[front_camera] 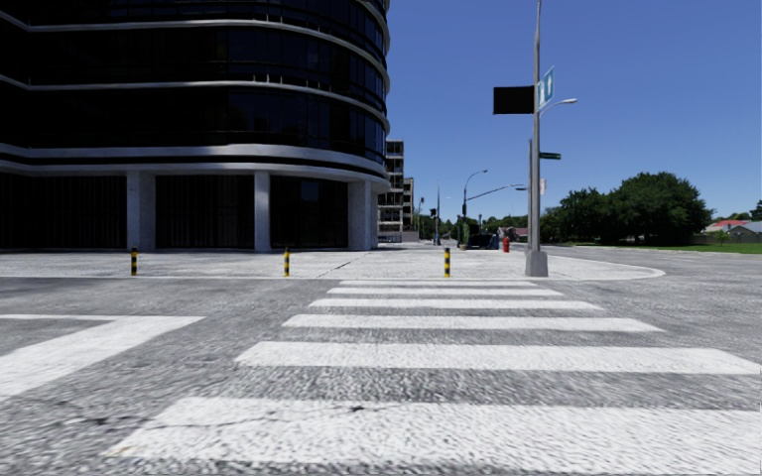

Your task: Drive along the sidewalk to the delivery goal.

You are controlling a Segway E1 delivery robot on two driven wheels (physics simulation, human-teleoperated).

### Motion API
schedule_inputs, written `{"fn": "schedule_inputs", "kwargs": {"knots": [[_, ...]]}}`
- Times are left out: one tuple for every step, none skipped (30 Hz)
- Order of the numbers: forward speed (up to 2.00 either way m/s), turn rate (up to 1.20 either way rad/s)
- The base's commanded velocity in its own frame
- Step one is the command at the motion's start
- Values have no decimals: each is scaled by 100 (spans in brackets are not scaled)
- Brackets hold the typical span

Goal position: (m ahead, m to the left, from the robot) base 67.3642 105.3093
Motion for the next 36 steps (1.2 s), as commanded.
{"fn": "schedule_inputs", "kwargs": {"knots": [[132, 0], [131, 0], [131, 0], [130, 0], [130, 0], [130, 0], [130, 0], [129, 0], [129, 0], [129, 0], [129, 0], [129, 0], [129, 0], [129, 0], [129, 0], [129, 0], [129, 0], [129, 0], [129, 0], [129, 0], [129, 0], [129, 0], [129, 0], [129, 0], [129, 0], [129, 0], [200, 0], [200, 0], [200, 0], [200, 0], [200, 0], [200, 0], [200, 0], [200, 0], [200, 0], [200, 0]]}}
